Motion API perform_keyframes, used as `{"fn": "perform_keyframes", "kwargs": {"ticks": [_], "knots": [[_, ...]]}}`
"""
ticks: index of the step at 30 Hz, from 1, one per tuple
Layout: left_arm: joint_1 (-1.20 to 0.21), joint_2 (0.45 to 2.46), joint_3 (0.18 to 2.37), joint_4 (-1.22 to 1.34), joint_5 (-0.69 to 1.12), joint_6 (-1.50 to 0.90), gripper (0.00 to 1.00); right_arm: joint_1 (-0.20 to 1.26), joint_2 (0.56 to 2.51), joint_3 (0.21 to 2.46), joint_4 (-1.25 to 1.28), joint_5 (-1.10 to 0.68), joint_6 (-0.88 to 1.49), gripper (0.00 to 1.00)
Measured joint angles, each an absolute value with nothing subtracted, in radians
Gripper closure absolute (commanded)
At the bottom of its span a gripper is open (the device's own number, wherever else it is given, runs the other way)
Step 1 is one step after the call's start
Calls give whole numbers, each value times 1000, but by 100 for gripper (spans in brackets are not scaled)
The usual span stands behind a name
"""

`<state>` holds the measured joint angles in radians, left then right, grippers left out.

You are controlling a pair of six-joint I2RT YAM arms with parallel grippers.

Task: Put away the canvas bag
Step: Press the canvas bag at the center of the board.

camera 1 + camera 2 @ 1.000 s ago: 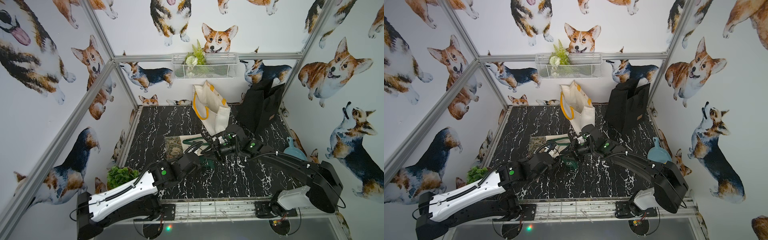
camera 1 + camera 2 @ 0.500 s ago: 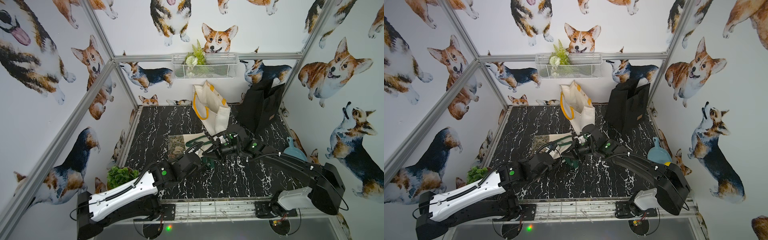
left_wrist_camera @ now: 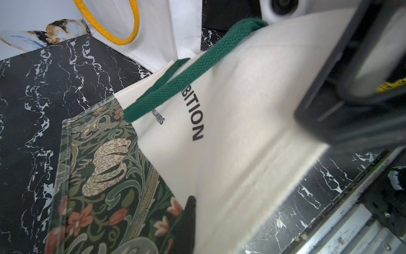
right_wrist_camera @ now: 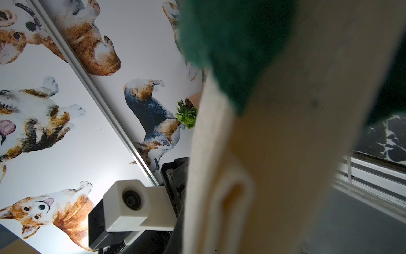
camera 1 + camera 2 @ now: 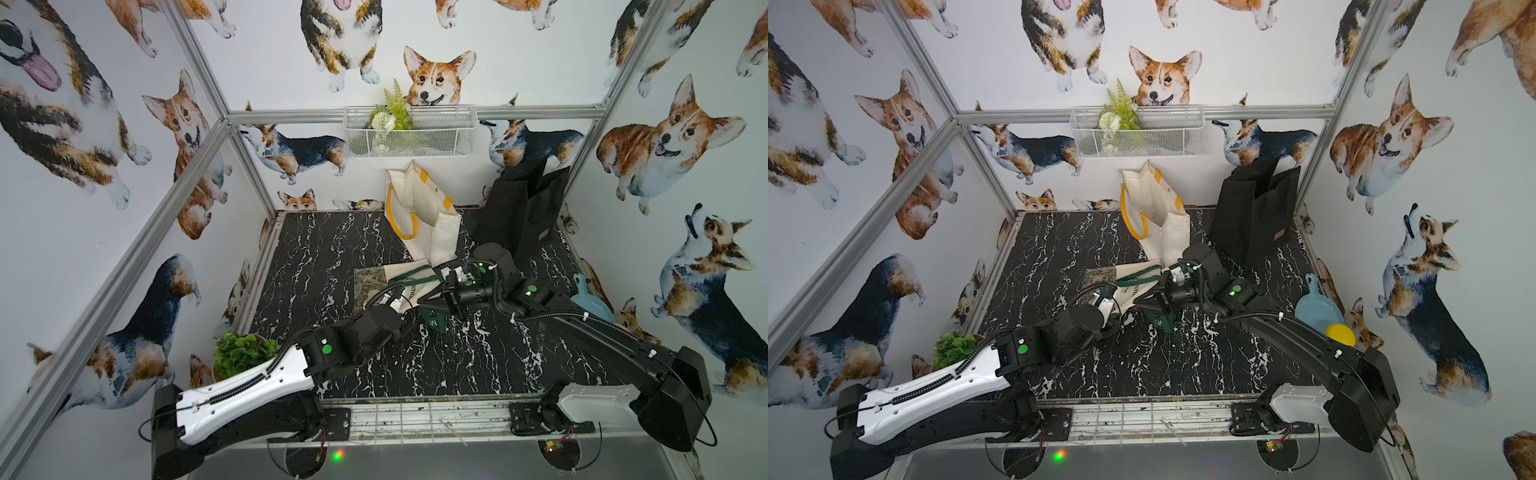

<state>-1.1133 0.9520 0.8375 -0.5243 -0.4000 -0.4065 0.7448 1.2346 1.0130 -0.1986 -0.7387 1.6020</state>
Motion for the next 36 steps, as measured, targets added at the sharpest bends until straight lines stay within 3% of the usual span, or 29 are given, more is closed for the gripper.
{"fn": "perform_keyframes", "kwargs": {"ticks": [4, 6, 13, 14, 15, 16, 19, 22, 24, 36], "knots": [[-1112, 947, 831, -588, -415, -426, 71, 725, 1223, 1013, -207, -736, 1605, 100], [-1112, 947, 830, -588, -416, -433, 100, 722, 1220, 1013, -213, -737, 1608, 100], [-1120, 947, 827, -549, -401, -434, 100, 695, 1203, 1022, -233, -760, 1620, 100], [-1120, 947, 828, -545, -398, -434, 94, 692, 1200, 1023, -238, -762, 1620, 100], [-1120, 947, 828, -540, -392, -434, 78, 686, 1196, 1024, -244, -767, 1622, 100], [-1121, 947, 830, -538, -390, -434, 69, 684, 1194, 1026, -245, -770, 1622, 100], [-1120, 947, 832, -558, -391, -446, 64, 666, 1184, 1028, -256, -773, 1623, 100], [-1120, 948, 825, -602, -393, -456, 68, 646, 1171, 1030, -259, -772, 1623, 100], [-1121, 944, 824, -597, -393, -461, 100, 636, 1165, 1030, -260, -780, 1623, 100], [-1139, 919, 829, -606, -369, -463, 100, 615, 1137, 1004, -285, -822, 1623, 100]]}}
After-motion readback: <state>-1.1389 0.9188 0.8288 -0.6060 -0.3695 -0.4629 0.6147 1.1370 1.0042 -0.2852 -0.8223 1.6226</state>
